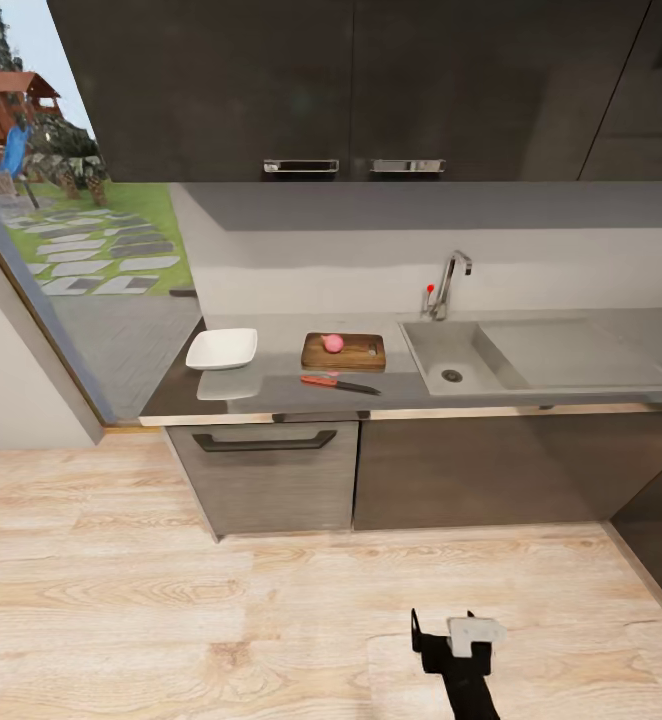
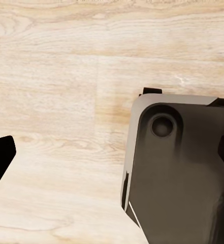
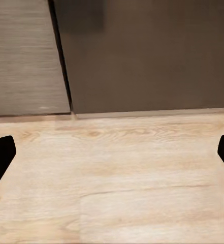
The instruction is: In the kitchen, take the Vidalia onion out of the sink, dice it on the chopping board with the paring knife, put the diced onion into the bowl on the countertop, then place both the paring knife and the chopping board into the sink.
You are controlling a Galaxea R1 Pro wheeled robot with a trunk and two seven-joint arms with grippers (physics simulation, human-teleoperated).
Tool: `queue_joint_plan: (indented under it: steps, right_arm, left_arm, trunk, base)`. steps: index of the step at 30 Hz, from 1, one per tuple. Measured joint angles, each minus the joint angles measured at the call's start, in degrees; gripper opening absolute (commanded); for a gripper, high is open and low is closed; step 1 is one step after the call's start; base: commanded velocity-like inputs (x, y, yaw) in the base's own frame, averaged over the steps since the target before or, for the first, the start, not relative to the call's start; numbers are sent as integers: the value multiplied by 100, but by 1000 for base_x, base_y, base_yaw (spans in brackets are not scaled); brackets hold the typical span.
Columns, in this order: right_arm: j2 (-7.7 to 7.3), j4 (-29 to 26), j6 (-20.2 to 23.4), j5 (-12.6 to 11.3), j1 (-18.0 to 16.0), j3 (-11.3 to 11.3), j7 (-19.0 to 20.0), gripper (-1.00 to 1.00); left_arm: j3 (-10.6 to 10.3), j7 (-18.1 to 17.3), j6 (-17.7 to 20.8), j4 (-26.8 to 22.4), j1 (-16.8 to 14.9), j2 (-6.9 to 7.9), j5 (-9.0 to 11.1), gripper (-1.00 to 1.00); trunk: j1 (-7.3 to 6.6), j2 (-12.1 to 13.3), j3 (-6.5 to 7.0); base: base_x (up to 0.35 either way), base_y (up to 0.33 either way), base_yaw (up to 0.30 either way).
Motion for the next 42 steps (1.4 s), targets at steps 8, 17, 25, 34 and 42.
queue_joint_plan:
  steps: [8,17,25,34,42]
  right_arm:
    - [5,-1184,1072,-23,-54,516,-322,100]
    - [5,-1720,2388,-26,-913,558,-362,100]
    - [5,-1756,3027,-15,-1578,562,-377,100]
    - [5,-2100,3523,-7,-1844,628,-368,100]
    - [5,-2287,3557,0,-1859,860,-372,100]
  left_arm:
    - [0,0,0,-6,0,0,0,100]
    - [0,2,0,2,0,0,0,100]
    - [0,2,0,-7,0,0,0,100]
    - [0,2,0,-10,0,0,6,100]
    - [0,2,-1,-10,0,0,9,100]
  trunk:
    - [-1,0,0]
    - [-2,0,0]
    - [-3,0,0]
    - [-3,0,0]
    - [-3,0,0]
  base:
    - [40,14,0]
    - [195,167,0]
    - [250,221,0]
    - [254,224,0]
    - [256,224,0]
